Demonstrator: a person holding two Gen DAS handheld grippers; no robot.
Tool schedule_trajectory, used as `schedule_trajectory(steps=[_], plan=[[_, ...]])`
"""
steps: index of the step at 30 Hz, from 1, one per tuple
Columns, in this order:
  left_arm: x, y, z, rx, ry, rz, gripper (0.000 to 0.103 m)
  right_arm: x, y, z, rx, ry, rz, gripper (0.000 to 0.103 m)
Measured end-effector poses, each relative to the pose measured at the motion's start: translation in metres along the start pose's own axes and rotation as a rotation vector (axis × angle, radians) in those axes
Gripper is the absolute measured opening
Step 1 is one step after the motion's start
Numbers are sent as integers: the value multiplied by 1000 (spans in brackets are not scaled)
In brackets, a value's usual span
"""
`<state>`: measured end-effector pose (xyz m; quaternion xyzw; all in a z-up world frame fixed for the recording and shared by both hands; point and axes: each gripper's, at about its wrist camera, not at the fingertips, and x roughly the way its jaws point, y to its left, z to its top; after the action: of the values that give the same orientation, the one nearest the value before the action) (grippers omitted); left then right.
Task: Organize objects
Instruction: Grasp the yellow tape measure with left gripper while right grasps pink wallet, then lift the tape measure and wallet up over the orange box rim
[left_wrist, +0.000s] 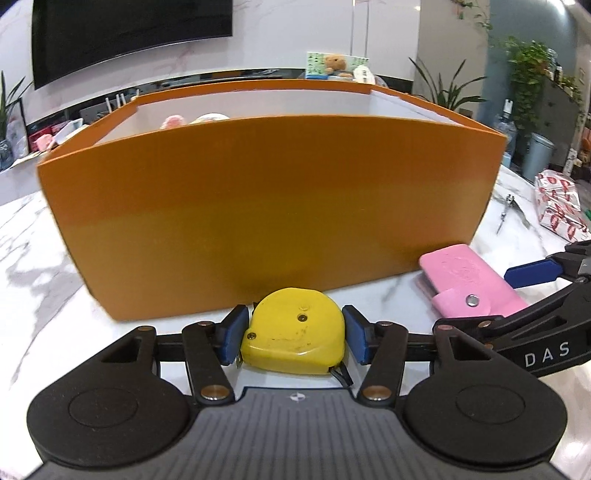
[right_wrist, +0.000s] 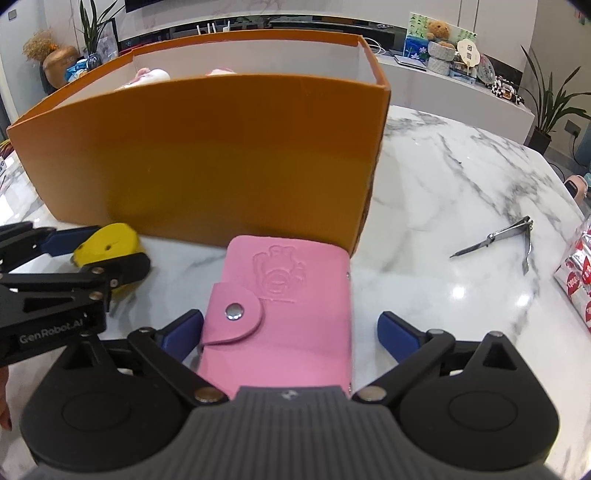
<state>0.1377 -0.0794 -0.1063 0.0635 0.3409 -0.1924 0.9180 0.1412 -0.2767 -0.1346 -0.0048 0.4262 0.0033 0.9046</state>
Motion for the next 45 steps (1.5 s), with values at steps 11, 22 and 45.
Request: schedule_trajectory(steps=[11, 22, 45], plan=[[-7, 6, 0, -35, 26, 48, 64, -2, 4, 5, -11, -3, 1, 83], [-12, 7, 3, -44, 56, 58, 64, -5, 11, 4, -19, -4, 8, 81], [-33, -1, 9, -11, 73, 89, 64, -24, 9, -2, -30, 19, 22, 80]])
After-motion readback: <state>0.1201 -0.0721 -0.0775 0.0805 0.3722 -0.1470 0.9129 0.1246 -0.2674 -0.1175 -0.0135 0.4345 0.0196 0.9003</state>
